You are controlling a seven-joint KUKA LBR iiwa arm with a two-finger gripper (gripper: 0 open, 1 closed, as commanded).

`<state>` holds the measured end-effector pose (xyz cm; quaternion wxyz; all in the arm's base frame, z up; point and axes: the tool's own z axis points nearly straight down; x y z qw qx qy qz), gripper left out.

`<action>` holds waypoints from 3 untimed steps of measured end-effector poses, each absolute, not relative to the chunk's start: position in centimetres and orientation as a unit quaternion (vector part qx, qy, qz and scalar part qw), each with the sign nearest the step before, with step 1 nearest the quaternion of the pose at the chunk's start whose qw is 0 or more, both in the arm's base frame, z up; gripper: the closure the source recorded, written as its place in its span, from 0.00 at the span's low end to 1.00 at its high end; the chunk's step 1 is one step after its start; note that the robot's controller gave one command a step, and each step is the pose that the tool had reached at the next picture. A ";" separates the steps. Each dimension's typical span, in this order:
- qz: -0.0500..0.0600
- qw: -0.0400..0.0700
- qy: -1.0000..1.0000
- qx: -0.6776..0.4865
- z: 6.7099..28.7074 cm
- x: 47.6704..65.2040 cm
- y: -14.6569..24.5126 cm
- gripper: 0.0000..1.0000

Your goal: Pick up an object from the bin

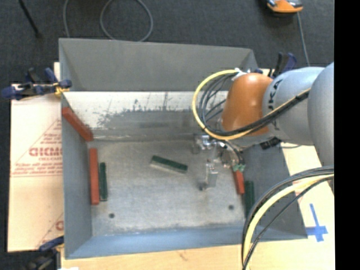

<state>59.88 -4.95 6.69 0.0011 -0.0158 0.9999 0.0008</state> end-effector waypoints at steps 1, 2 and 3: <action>0.002 0.003 0.999 0.034 7.1 61.3 3.9 0.00; 0.000 0.004 0.999 0.035 7.2 61.3 3.4 1.00; 0.001 0.006 1.000 0.030 19.6 60.3 4.1 1.00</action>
Offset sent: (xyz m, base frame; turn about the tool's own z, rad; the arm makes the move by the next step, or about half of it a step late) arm 0.0126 0.0839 0.0031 0.1069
